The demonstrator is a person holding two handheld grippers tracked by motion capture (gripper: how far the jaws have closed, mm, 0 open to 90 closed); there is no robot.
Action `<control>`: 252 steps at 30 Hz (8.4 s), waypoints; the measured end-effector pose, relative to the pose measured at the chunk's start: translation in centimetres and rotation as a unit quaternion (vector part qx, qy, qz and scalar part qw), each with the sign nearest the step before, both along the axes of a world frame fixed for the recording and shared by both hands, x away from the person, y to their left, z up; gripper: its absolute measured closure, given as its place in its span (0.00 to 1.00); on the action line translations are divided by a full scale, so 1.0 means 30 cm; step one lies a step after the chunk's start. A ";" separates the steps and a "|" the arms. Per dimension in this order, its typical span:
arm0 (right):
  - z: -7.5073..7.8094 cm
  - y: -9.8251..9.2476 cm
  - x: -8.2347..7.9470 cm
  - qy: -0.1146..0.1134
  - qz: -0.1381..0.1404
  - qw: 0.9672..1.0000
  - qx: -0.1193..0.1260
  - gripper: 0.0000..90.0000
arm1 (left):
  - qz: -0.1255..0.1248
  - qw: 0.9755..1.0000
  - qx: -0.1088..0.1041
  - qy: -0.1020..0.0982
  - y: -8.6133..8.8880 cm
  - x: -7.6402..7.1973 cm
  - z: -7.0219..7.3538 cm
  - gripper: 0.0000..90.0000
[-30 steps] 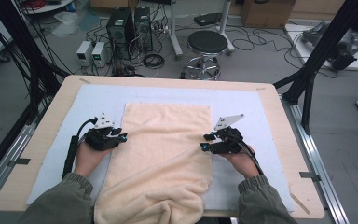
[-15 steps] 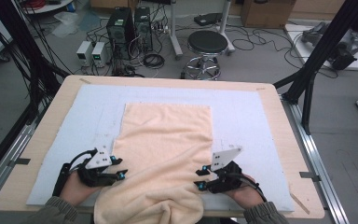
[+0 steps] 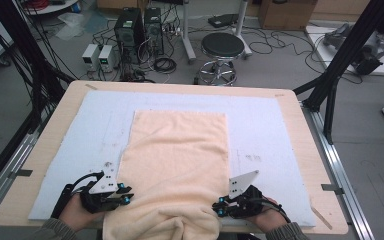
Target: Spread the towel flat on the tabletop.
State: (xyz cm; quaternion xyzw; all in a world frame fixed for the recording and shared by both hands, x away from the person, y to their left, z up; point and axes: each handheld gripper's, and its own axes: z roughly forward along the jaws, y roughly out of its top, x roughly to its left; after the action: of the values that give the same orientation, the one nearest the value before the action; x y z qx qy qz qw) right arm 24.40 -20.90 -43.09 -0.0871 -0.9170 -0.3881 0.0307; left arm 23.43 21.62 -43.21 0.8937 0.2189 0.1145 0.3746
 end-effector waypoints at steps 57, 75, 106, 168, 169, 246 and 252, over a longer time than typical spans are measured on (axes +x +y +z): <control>0.073 0.067 0.163 -0.048 -0.090 0.994 -0.040 1.00 | -0.069 0.994 -0.068 0.045 -0.058 -0.042 0.065 0.74; 0.025 0.109 -0.036 -0.019 0.017 0.999 -0.025 0.94 | -0.131 0.990 -0.010 0.051 -0.148 -0.081 0.008 0.95; 0.042 0.007 -0.119 -0.013 0.042 0.999 -0.029 0.85 | -0.044 0.999 -0.019 0.016 -0.050 -0.030 0.000 0.60; 0.073 0.035 0.211 -0.106 -0.155 0.982 -0.040 0.95 | 0.067 0.996 -0.031 -0.044 -0.019 0.122 0.069 0.95; 0.087 0.041 0.227 -0.118 -0.167 0.978 -0.035 0.95 | 0.085 0.994 -0.041 -0.056 -0.020 0.152 0.088 0.95; 0.109 0.029 -0.011 -0.052 -0.004 0.999 0.009 0.70 | -0.085 0.995 -0.045 0.028 0.025 -0.101 0.062 0.66; 0.009 0.047 0.037 -0.033 -0.008 0.999 -0.033 0.66 | -0.099 0.995 -0.008 0.028 -0.008 -0.087 -0.011 0.67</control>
State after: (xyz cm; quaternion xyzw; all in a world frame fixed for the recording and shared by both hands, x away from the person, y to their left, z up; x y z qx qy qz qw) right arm 25.50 -19.50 -42.81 -0.0826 -0.9290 -0.3607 -0.0056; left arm 20.82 21.40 -43.54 0.9107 0.1407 0.0502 0.3852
